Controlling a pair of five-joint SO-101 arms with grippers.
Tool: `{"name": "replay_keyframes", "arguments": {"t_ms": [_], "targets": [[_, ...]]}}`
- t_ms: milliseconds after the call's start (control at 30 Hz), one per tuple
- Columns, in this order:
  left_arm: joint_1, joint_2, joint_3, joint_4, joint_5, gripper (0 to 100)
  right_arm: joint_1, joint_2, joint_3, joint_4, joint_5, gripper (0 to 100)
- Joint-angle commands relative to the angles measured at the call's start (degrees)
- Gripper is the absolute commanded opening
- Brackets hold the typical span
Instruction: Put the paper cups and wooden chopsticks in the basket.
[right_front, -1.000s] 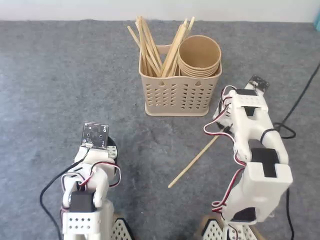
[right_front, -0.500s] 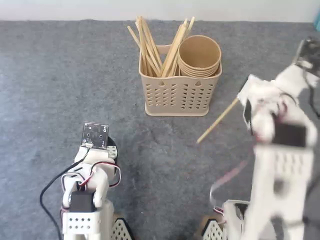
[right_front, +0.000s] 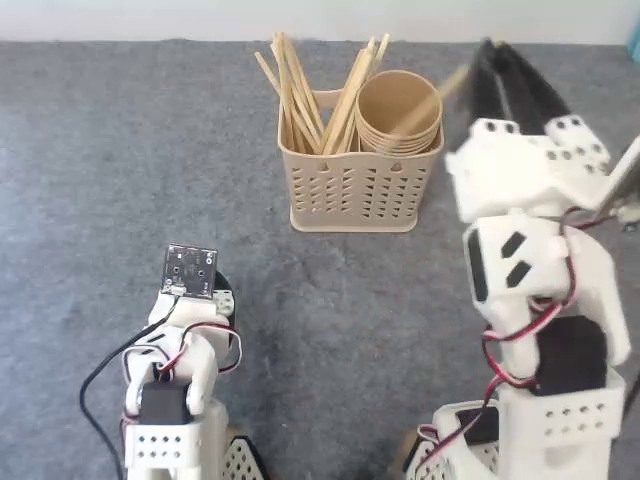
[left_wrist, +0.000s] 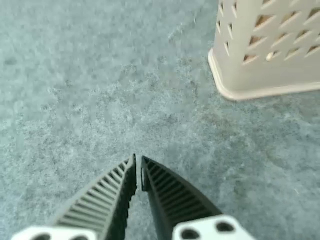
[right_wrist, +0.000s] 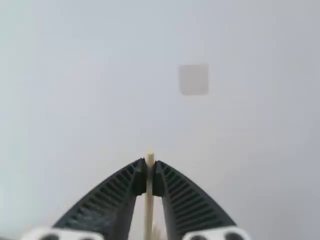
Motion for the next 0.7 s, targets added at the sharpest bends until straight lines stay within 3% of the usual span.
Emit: {"name": "replay_keyframes", "arguments": {"t_ms": [0,300,667], "targets": [[-0.26,-1.05,-0.40,-2.02,-0.18,1,-5.76,-0.31,-2.64,-9.63,4.22,0.8],[0.09,-1.05,-0.40,-2.02,-0.18,1,-8.13,10.77,-2.64,-17.89,5.80,0.8],[0.09,-0.97,-0.40,-2.02,-0.35,1,-10.15,14.90,-1.32,-9.10,5.98,0.9]]}}
